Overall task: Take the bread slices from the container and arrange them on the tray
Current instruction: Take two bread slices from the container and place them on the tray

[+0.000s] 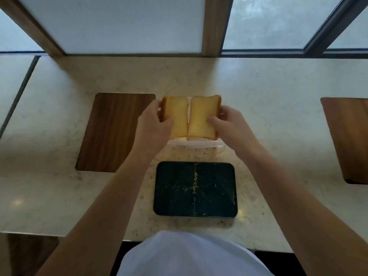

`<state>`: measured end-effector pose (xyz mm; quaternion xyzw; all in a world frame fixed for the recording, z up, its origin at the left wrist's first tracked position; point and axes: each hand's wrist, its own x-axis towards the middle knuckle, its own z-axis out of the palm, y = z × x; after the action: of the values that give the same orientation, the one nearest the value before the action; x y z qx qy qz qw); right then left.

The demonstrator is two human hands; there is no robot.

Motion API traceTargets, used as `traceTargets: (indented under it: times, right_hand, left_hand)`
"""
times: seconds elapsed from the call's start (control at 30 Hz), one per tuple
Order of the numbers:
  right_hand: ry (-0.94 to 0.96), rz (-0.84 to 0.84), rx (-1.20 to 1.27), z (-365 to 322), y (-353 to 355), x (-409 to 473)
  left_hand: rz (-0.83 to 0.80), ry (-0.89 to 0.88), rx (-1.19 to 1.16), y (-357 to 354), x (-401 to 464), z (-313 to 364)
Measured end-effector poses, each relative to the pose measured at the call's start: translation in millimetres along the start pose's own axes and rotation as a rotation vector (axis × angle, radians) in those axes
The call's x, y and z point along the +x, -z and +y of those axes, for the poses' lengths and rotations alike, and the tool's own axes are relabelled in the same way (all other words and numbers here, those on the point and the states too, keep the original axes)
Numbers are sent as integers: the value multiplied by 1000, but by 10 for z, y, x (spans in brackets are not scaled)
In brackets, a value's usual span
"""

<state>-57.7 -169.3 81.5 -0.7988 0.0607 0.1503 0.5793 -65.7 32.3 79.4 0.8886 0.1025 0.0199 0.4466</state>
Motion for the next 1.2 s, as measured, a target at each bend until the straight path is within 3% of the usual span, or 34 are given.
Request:
traceTargets:
  times: [0.17,0.33,0.47,0.67,0.93,1.2]
  right_hand:
    - [-155,-105,229,448,-189,-624]
    - [-594,-152,353,1121,-545,-887]
    - [-906,-65,691,1377,-803,-979]
    - [-874,47,503,1396,-1036,-884]
    - [-840,23,766,1296,-1254,-815]
    - [-876,82,834,1263,-1522,-736]
  left_hand:
    - [-26,195,-140,116,-746,-604]
    - [-119,560,-256,15,-1345,-1300]
    - [-93,646,-314,-11,-1519,-1544]
    - [-72,679,-360,79,-1458,-1664]
    - [-78,678,-352,204,-1390,-1802]
    - [-37,694,-359,344,-1184,-1902]
